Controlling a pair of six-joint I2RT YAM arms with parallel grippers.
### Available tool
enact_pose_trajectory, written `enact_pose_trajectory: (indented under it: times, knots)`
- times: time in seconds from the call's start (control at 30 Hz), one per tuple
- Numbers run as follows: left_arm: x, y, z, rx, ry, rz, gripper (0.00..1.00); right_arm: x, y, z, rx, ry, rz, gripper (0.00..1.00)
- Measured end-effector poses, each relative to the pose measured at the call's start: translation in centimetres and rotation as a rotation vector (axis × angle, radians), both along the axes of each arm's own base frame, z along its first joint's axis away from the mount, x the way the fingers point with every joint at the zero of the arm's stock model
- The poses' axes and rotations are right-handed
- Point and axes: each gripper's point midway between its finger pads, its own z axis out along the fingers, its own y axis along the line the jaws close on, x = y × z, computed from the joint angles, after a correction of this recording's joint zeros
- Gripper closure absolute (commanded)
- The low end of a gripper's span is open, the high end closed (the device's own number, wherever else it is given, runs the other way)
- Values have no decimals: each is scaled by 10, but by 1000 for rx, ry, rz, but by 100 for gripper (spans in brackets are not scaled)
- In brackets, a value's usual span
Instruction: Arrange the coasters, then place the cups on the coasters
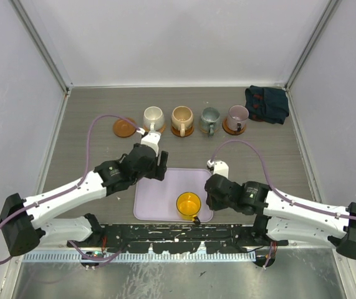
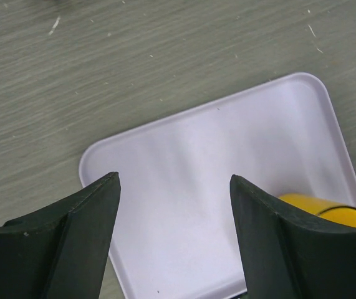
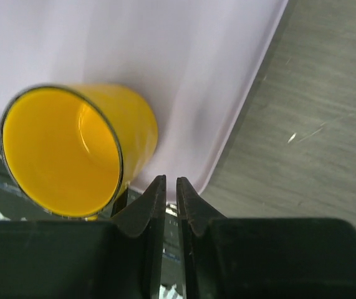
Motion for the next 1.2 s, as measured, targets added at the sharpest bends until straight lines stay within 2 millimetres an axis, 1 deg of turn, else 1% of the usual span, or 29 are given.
enact_pose_trajectory:
  times: [0.1, 0.2, 0.23, 0.33, 0.4, 0.47, 0.67, 0.8, 0.93, 1.2]
  knots:
    - [-14, -4, 0, -5, 3, -24, 28, -19, 2, -6, -15, 44, 48, 83]
    - [-26, -2, -7, 8, 22, -31, 28, -34, 6, -17, -46, 92, 92, 83]
    - [-31, 1, -11, 15, 31, -33, 28, -37, 7, -18, -51, 96, 105, 83]
    - [-41, 7, -16, 30, 48, -30, 28, -47, 11, -30, -107, 124, 145, 83]
    - [-45, 11, -17, 32, 51, -24, 28, -52, 13, -36, -140, 144, 167, 84]
    - [-49, 15, -16, 34, 47, -18, 28, -56, 20, -39, -164, 164, 197, 84]
    - [-57, 25, -11, 23, 38, -7, 27, -64, 55, -34, -177, 178, 299, 84]
    - [-65, 31, -15, 19, 41, -10, 21, -66, 80, -28, -170, 171, 353, 84]
    - [-72, 40, -20, 20, 49, -6, 20, -66, 104, -23, -151, 156, 400, 84]
    - [-78, 50, -15, -12, 39, 1, 17, -59, 131, -14, -116, 105, 443, 83]
